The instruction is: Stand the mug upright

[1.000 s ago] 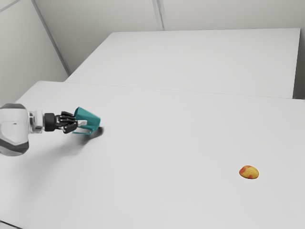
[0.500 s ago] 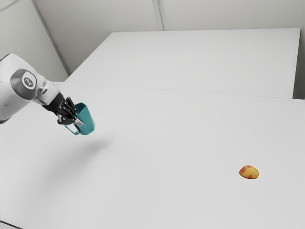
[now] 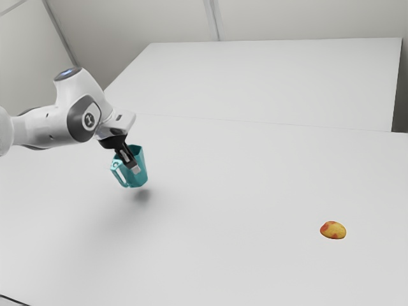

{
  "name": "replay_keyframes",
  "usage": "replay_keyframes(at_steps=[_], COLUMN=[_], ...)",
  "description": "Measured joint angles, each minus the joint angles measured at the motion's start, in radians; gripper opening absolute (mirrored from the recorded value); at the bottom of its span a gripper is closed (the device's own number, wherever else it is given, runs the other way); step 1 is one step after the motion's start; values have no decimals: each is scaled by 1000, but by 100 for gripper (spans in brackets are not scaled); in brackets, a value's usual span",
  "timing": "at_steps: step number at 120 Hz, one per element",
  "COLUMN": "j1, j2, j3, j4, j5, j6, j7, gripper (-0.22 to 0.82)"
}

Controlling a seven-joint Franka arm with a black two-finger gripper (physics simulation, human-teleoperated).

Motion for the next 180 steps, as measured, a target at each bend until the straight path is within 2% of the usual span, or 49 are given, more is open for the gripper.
replay_keyframes(at_steps=[31, 67, 109, 120, 156, 180], j1=[-3, -4, -27, -28, -26, -11], j2=[-46, -6, 17, 17, -10, -59], j3=[-27, -38, -44, -45, -46, -51], j4=[-112, -116, -114, -114, -114, -115], j5=[-15, -15, -32, -37, -42, -43], j6=[32, 115, 134, 133, 128, 111], j7=[-234, -409, -529, -548, -593, -614], gripper=[-15, -15, -15, -8, 24, 36])
